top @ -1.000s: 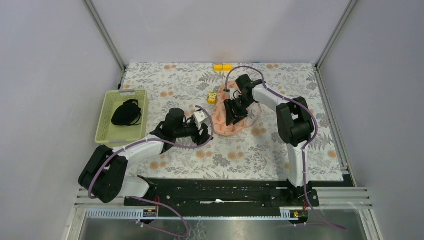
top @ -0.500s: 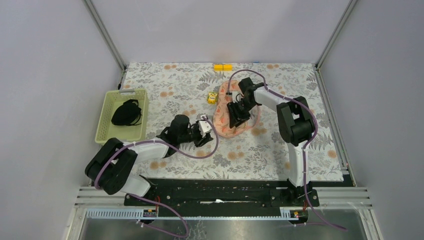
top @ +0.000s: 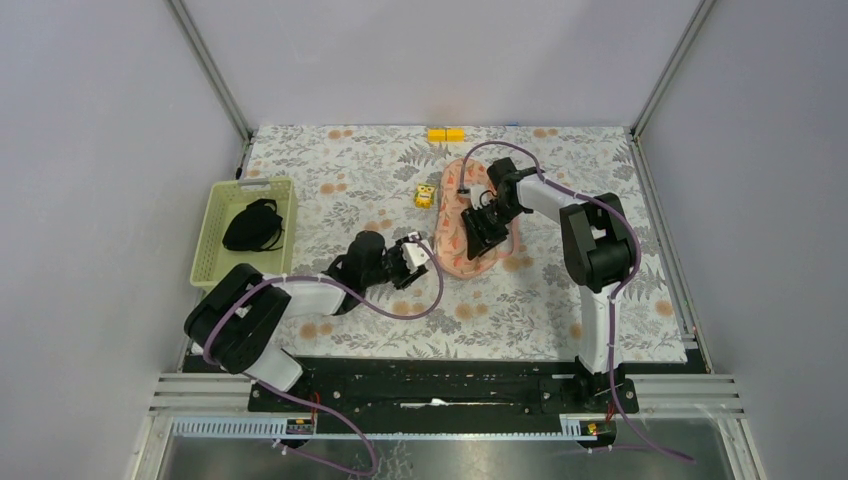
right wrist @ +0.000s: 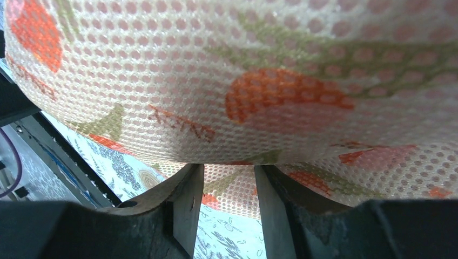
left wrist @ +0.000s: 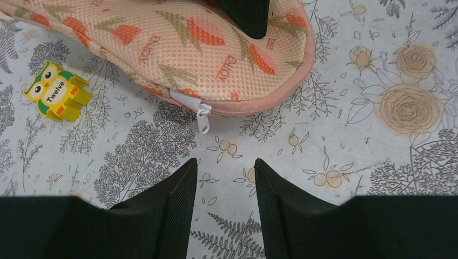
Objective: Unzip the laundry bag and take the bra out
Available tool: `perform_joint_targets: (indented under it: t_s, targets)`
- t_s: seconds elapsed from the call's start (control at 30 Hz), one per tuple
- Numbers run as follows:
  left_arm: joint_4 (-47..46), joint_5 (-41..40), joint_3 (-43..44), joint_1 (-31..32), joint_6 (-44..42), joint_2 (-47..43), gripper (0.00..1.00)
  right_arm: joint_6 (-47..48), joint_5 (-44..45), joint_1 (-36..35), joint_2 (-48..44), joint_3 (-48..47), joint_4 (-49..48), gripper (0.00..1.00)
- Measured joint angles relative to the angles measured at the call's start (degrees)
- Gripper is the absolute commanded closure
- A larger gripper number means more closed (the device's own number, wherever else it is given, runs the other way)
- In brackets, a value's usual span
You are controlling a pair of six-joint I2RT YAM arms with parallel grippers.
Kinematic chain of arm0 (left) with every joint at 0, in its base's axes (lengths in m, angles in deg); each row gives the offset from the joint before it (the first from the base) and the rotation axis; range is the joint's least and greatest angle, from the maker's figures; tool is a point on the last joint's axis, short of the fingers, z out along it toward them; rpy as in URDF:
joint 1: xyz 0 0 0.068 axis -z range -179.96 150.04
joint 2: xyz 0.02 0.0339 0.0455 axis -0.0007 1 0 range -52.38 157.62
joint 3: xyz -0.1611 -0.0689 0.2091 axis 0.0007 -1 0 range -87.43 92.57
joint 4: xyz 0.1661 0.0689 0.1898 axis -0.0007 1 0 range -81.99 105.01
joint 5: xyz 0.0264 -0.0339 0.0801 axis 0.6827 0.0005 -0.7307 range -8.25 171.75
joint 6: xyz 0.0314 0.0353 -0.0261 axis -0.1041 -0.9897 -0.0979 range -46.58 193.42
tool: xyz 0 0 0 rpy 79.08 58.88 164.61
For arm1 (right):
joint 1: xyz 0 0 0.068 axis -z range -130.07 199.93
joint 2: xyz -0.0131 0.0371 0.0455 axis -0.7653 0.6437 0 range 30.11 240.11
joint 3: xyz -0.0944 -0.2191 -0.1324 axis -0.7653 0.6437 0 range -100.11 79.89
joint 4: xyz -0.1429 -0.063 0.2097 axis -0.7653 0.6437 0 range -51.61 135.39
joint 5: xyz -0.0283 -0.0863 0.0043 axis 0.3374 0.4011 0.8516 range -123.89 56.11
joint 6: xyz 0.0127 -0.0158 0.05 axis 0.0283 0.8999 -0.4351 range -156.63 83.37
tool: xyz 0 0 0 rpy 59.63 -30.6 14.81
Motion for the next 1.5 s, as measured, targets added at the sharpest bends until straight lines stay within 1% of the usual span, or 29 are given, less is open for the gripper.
perform_joint_targets:
  t_s: [0.27, 0.57, 0.7, 0.8, 0.9, 0.97, 1.07, 1.1, 1.27, 1.5]
  targets:
    - [-0.7, 0.1, 2.8, 0.0, -4.3, 5.7, 0.54, 2.6, 0.0, 0.0, 0.0, -0.1, 0.9, 0.51]
    - [-0.6, 0.7, 4.7, 0.0, -4.8, 6.3, 0.54, 3.1, 0.0, 0.1, 0.2, -0.6, 1.5, 0.51]
    - [-0.5, 1.5, 6.5, 0.0, -4.7, 7.3, 0.58, 3.1, -0.1, 0.1, 0.2, -0.6, 1.5, 0.5]
    - [-0.2, 2.5, 7.2, 0.0, -4.7, 7.6, 0.66, 3.1, -0.2, 0.1, 0.3, -0.6, 1.5, 0.51]
    - [0.9, 3.4, 7.7, 0.0, -4.8, 7.7, 0.78, 2.9, -0.5, 0.2, 0.4, -0.6, 1.5, 0.51]
    - [1.9, 4.0, 7.9, 0.0, -4.9, 7.7, 0.85, 2.4, -0.7, 0.3, 0.5, -0.6, 1.4, 0.51]
    - [3.1, 4.6, 7.9, 0.0, -4.9, 7.7, 0.97, 1.2, -1.0, 0.5, 0.7, -0.6, 1.2, 0.52]
    - [3.5, 4.6, 7.9, 0.0, -5.2, 7.7, 1.0, 0.7, -1.1, 0.6, 0.8, -0.6, 1.1, 0.53]
    - [4.0, 4.4, 7.7, 0.3, -5.3, 7.5, 1.0, -2.1, -1.6, 1.1, 1.2, -0.6, 0.8, 0.55]
    - [4.5, 3.6, 6.4, 2.6, -5.3, 5.9, 1.0, -6.2, -2.0, 1.6, 1.8, -0.6, 0.2, 0.58]
